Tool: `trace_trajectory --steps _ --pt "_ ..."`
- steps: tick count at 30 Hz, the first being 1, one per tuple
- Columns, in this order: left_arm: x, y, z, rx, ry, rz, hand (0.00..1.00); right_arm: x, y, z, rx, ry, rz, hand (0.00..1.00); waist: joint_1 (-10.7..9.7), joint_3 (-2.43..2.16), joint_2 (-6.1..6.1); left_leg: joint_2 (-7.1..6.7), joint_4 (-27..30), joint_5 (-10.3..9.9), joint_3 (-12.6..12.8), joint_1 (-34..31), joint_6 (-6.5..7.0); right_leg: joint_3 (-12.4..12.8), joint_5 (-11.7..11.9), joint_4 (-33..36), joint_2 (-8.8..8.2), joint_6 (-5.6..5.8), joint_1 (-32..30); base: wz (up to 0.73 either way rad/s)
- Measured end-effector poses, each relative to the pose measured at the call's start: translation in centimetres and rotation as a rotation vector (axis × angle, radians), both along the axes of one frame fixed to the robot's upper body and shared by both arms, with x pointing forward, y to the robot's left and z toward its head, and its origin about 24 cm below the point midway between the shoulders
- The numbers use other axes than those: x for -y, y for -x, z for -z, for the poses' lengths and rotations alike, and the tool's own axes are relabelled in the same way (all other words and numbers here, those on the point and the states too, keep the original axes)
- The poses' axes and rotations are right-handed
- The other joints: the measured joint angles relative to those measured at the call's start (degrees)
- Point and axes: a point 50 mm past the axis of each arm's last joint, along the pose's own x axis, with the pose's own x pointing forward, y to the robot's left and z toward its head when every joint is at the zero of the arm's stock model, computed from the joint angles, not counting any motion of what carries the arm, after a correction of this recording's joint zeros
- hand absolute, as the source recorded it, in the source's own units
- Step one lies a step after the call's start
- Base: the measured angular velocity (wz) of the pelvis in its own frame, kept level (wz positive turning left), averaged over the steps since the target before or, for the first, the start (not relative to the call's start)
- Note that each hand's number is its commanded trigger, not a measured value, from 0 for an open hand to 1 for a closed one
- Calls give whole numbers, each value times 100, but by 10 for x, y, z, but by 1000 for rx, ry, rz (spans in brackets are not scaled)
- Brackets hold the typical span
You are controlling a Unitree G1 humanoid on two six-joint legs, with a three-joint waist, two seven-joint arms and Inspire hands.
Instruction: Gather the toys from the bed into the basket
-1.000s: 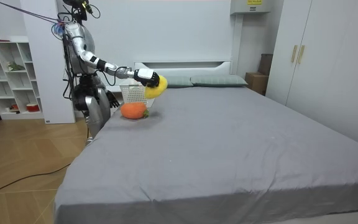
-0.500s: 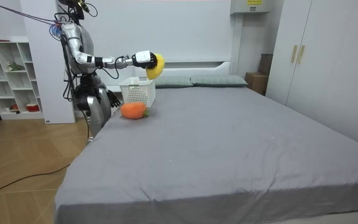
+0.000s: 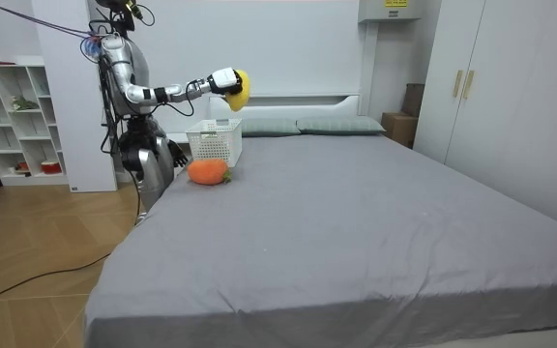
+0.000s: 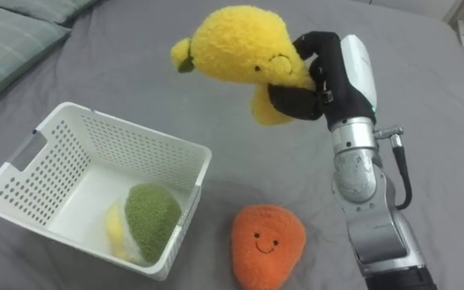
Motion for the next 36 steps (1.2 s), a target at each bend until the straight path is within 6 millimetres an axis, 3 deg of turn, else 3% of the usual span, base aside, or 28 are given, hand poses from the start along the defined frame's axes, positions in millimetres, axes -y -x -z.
trace_trajectory --steps 9,13,15,18,22,27,28,30,31,32,33,36 --pt "4 2 2 -13 1 17 0 -19 1 5 -41 16 -80 100 111 -13 -16 -1 -2 -4 -33 -4 2 -16 0 2 -2 1 5 0" --pt "4 -2 0 -9 -15 52 0 -28 1 7 -69 29 -125 100 183 -65 -110 -1 10 -4 -50 -59 1 -18 0 4 0 1 -44 0" --pt "4 -5 0 -5 -15 59 0 -33 1 8 -78 35 -145 100 236 -69 -146 -4 11 -4 -60 -59 2 -17 0 4 0 1 -41 2" --pt "6 -8 0 -5 -10 72 0 -43 2 9 -91 44 -189 100 262 -60 -154 -15 25 -5 -121 -70 3 -25 3 3 -7 5 -13 9" --pt "9 -13 -1 2 -7 97 0 -56 1 8 -108 10 -253 100 406 2 -114 -12 22 -6 -145 -79 3 -81 3 0 -9 5 -4 3" --pt "11 -16 -1 7 -1 109 0 -74 4 11 -128 -11 -313 100 512 35 -69 -11 26 -5 -189 -110 2 -137 2 -3 -10 6 -15 5" --pt "11 -17 -1 8 0 111 0 -76 4 11 -134 -10 -323 95 541 35 -73 -12 27 -5 -189 -117 2 -138 2 -4 -10 6 -24 0" --pt "11 -17 -1 7 -2 115 0 -82 3 11 -146 1 -348 44 565 34 -78 -15 32 -4 -201 -117 2 -146 2 -5 -11 6 -22 2" --pt "11 -18 -1 9 -4 117 0 -86 4 12 -153 7 -366 44 568 37 -88 -15 32 -4 -210 -117 2 -156 2 -5 -11 6 -21 5" --pt "10 -18 -1 9 -5 118 0 -88 5 13 -157 10 -375 7 574 39 -93 -16 31 -4 -217 -118 2 -159 2 -5 -11 6 -21 0" --pt "10 -18 -1 9 -7 121 0 -91 6 16 -170 17 -393 0 598 41 -106 -16 29 -4 -219 -116 2 -158 2 -5 -10 6 -21 0" --pt "12 -23 -2 18 -8 129 0 -95 6 25 -210 29 -406 0 713 38 -153 -17 24 -4 -228 -131 2 -156 1 -7 -10 8 -41 2"
